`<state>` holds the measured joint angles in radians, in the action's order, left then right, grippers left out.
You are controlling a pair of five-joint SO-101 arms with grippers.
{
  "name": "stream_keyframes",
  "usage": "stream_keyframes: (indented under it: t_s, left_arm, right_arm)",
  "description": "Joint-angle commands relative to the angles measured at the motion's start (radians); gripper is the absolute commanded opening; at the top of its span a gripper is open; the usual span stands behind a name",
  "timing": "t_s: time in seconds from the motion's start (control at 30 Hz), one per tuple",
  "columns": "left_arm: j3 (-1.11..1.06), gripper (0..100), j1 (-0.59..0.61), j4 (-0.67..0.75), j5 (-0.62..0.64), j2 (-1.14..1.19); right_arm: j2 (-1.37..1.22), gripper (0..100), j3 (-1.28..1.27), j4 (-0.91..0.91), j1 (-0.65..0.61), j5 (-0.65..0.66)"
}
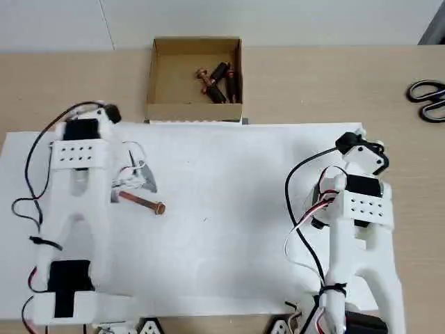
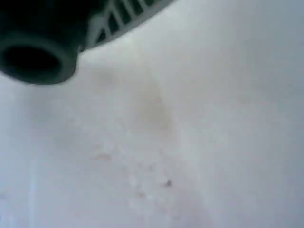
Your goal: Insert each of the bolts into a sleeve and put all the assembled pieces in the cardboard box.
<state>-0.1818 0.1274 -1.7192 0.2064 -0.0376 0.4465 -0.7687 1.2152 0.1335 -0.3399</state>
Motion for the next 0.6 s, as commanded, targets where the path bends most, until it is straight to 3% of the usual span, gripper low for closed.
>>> stream_keyframes:
  t_s: [0.0,0.43,0.57]
  left_arm:
    - [0.059,27,0.017,-0.020,-0.316,-0.018]
    - [0.091,27,0.028,-0.018,-0.413,-0.009]
    - [0.081,21,0.043,0.015,-0.308,0.020]
  right_arm:
    - [0.041,0.2,0.009,0.007,0.007,0.005]
    - [0.041,0.2,0.009,0.007,0.007,0.005]
    - [0.041,0.2,0.009,0.002,0.005,0.003]
